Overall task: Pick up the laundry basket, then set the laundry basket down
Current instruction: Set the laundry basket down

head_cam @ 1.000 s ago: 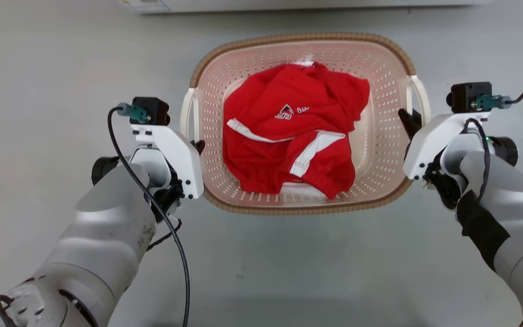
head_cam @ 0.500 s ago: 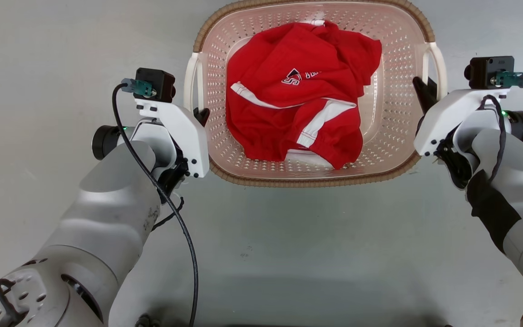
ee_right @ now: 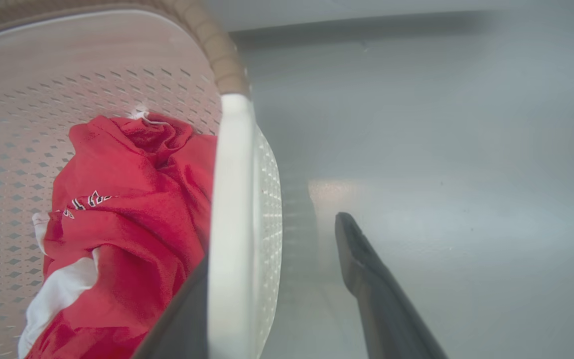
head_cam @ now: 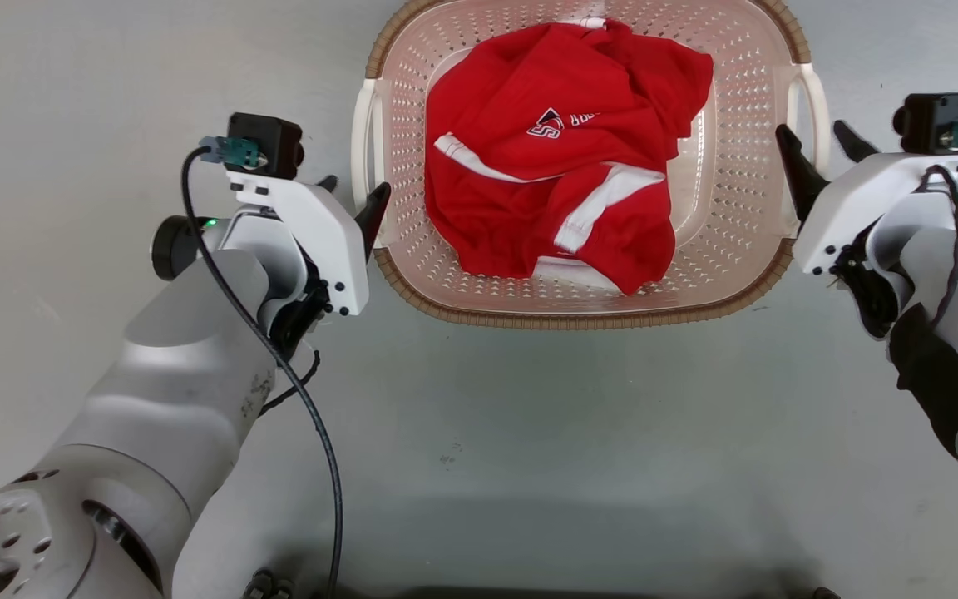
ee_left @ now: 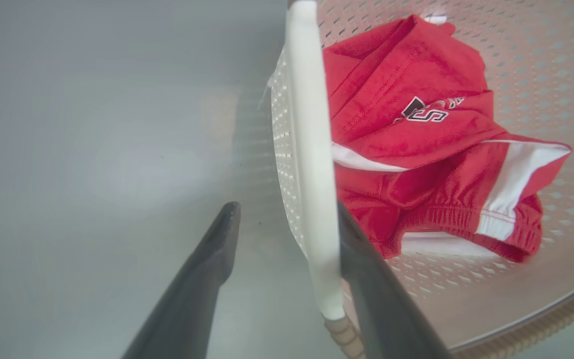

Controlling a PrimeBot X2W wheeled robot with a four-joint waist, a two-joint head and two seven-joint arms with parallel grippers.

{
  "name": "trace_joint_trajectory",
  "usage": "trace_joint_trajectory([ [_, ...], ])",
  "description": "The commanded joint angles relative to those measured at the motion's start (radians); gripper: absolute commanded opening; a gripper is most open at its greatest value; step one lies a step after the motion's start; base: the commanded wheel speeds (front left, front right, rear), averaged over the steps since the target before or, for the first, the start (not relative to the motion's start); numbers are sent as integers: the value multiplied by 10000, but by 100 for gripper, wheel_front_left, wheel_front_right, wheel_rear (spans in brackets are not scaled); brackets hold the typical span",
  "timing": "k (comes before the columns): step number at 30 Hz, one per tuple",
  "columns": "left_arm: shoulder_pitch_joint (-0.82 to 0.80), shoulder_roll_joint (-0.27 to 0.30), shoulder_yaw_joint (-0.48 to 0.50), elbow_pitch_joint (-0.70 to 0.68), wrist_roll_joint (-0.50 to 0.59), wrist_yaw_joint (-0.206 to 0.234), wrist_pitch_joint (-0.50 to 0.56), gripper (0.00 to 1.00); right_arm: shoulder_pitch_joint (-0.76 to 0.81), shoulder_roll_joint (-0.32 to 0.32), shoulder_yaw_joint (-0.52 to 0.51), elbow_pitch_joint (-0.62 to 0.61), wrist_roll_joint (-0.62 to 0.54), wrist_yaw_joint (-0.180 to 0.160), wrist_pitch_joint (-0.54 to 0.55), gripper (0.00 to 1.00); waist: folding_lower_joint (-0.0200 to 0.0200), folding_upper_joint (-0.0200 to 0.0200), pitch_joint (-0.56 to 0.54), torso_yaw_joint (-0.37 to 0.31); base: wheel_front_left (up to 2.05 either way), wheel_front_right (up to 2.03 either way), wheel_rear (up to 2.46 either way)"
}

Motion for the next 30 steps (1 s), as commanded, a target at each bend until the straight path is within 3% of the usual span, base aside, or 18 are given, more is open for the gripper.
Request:
trace_joint_trajectory([
  [1,74,524,107,-43,-92,89,-52,100,221,-309,-58,-36,-75,-34,-187,100,-2,0,15,-5,0,0,0],
  [12,210,789,-81,-832,-321,89,-392,100,265,-548,-28,-996,-253,-34,-330,100,-2,0,147,12,0,0,0],
  [30,586,835,-231,-800,-928,89,-780,100,500,-515,24,-779,-254,-34,-242,100,-2,0,-561,27,0,0,0],
])
